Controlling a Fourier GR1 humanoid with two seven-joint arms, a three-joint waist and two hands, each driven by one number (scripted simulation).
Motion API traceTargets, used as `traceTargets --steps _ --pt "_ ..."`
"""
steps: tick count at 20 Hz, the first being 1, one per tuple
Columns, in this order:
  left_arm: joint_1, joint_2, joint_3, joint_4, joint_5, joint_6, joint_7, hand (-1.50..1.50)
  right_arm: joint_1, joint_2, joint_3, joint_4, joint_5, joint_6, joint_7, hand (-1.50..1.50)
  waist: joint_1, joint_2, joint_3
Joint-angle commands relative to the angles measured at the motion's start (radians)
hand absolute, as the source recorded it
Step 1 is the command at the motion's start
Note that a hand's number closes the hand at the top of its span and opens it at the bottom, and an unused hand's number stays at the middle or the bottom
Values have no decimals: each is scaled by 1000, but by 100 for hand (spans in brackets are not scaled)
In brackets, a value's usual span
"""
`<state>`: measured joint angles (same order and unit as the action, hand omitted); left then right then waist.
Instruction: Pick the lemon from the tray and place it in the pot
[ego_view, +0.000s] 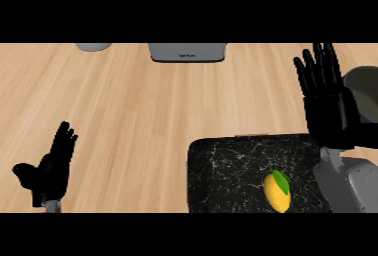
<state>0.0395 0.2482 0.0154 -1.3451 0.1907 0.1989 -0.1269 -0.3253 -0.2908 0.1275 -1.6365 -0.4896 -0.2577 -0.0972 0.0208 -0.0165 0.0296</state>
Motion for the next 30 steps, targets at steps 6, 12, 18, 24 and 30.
traceTargets --steps 6,12,18,24,30 --pt "-14 -26 -7 -131 -17 26 -92 0 180 -261 -162 -286 183 163 -379 150 -149 -31 -23" --pt "-14 -83 -73 -163 -32 32 -74 0 626 -134 -243 -209 353 -50 -641 -150 -117 2 -26" --pt "5 -98 -140 -258 -77 53 -19 0 948 -24 -216 -390 396 -5 -964 -150 -67 5 -28" --pt "2 -120 -153 -236 -86 50 -52 0 1180 -91 -200 -482 666 -93 -752 -150 -47 15 -33" --pt "4 -66 -119 -252 -51 -11 -48 0 1277 -128 -133 -525 996 -123 -475 -150 -7 25 -34"
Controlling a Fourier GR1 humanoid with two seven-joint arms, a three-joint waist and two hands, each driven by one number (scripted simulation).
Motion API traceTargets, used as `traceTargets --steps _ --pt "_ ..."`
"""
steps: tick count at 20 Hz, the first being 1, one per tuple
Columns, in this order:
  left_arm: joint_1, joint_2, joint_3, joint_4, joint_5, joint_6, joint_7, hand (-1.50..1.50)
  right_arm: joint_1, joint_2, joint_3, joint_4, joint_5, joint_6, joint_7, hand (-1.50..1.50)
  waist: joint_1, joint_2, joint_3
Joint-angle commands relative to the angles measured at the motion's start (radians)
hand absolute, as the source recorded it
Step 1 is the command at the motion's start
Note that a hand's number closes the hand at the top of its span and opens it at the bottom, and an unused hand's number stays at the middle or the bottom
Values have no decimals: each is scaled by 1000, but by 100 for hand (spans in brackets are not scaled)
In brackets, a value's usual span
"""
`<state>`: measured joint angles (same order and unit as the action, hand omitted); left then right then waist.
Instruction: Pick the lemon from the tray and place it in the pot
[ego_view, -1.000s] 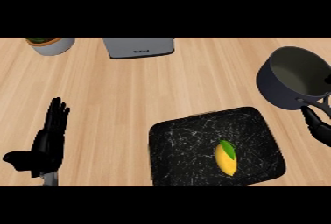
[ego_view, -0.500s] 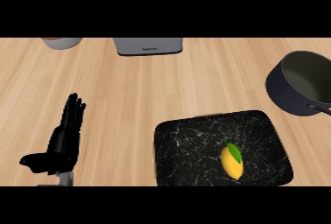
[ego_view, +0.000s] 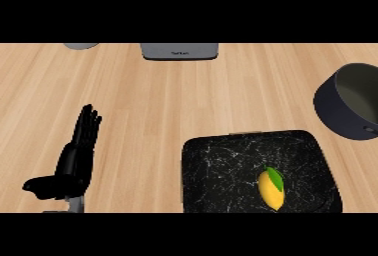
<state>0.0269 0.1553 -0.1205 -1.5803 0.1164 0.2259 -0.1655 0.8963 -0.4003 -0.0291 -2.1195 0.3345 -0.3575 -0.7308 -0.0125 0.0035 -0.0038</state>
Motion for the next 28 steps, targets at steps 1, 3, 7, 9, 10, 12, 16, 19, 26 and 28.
traceTargets --steps 1,3,7,9,10,12,16,19,26,28 --pt "-28 3 3 5 16 -24 12 0 96 -7 65 -63 229 -14 192 -150 12 5 -1" --pt "32 -10 -27 -21 1 -25 -11 0 46 37 142 -83 347 -5 323 -150 29 3 1" --pt "-77 -42 -13 98 -32 3 -34 0 -90 82 234 -106 505 94 534 -150 21 4 2" --pt "-52 -9 10 37 -8 -20 10 0 -201 115 264 -54 543 144 603 -150 25 1 3" --pt "-68 -8 37 93 7 -34 -14 0 -141 140 318 -85 597 138 605 -150 14 -1 3" --pt "-51 -17 0 6 -21 -7 47 0 -151 167 356 -76 685 162 675 -150 15 -3 3" --pt "-58 -47 5 62 -29 -3 -8 0 -287 178 274 62 688 221 751 -150 13 -2 4" --pt "-42 -15 17 4 -15 -35 39 0 -410 246 329 170 742 253 814 -150 18 -3 4" --pt "16 -30 31 -73 -28 -40 62 0 -381 216 308 174 718 223 763 -150 12 -5 4" --pt "-38 -54 22 -9 -55 -34 60 0 -366 239 343 202 759 178 770 -150 9 -4 4"
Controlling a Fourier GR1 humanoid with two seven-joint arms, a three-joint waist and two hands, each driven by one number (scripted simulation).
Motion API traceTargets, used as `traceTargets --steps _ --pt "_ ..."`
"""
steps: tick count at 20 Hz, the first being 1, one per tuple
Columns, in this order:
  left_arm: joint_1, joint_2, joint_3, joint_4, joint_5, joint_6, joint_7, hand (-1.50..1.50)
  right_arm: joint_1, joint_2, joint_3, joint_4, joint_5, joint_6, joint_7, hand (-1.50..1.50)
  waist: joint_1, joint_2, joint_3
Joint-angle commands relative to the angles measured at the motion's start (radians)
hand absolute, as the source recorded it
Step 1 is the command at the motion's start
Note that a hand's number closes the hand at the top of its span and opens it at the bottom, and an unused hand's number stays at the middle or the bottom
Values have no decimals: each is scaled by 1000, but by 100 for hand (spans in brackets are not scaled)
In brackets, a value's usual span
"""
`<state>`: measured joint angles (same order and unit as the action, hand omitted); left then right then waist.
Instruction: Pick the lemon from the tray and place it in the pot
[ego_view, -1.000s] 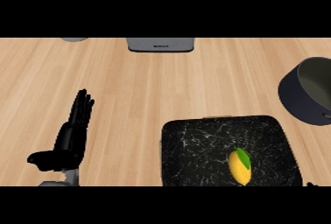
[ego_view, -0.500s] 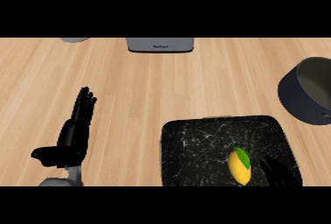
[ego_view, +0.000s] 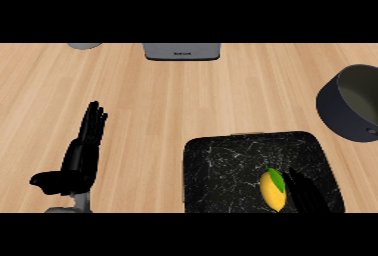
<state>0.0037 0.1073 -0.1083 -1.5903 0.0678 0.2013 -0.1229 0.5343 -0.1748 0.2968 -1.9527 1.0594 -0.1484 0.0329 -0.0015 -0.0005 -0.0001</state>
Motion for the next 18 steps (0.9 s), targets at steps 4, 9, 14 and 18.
traceTargets --steps 4,9,14,18 --pt "-19 -34 16 0 -14 10 19 0 -107 43 22 80 47 12 47 -150 0 0 0" --pt "38 -41 -16 -34 -51 4 11 0 -127 -31 -121 176 -90 -18 -61 -150 1 0 0" --pt "69 -12 22 -66 -12 -42 17 0 -169 16 -48 121 50 -73 -8 150 4 -1 0" --pt "-43 -38 37 16 -37 -14 30 0 -191 29 -61 203 74 -194 -76 150 -3 0 0"
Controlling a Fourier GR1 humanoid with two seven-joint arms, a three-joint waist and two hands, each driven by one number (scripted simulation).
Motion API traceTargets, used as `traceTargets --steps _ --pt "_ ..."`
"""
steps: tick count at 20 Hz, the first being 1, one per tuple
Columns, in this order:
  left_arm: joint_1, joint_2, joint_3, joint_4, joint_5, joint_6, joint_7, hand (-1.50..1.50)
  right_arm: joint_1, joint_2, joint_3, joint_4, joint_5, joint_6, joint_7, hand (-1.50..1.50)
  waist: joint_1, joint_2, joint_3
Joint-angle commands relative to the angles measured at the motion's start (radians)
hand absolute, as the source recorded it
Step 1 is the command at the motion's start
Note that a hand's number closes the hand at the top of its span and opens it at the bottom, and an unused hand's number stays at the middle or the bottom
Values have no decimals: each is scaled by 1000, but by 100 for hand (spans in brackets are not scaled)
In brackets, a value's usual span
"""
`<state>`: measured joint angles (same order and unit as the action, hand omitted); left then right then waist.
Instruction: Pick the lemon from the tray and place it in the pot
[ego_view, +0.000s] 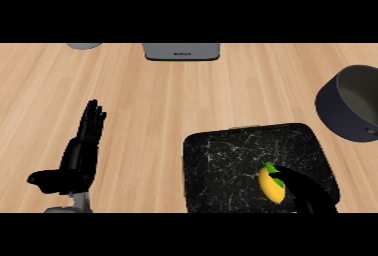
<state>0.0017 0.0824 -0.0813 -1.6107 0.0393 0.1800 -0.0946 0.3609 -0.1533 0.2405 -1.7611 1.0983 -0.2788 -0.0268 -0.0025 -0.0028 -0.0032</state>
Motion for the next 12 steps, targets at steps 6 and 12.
traceTargets --steps 6,12 --pt "16 -35 -14 39 -34 -5 -49 0 -100 60 2 139 69 -130 -27 150 2 3 3" --pt "-36 -4 -3 -4 -17 -26 -9 0 -304 137 43 241 183 359 289 150 59 21 1"
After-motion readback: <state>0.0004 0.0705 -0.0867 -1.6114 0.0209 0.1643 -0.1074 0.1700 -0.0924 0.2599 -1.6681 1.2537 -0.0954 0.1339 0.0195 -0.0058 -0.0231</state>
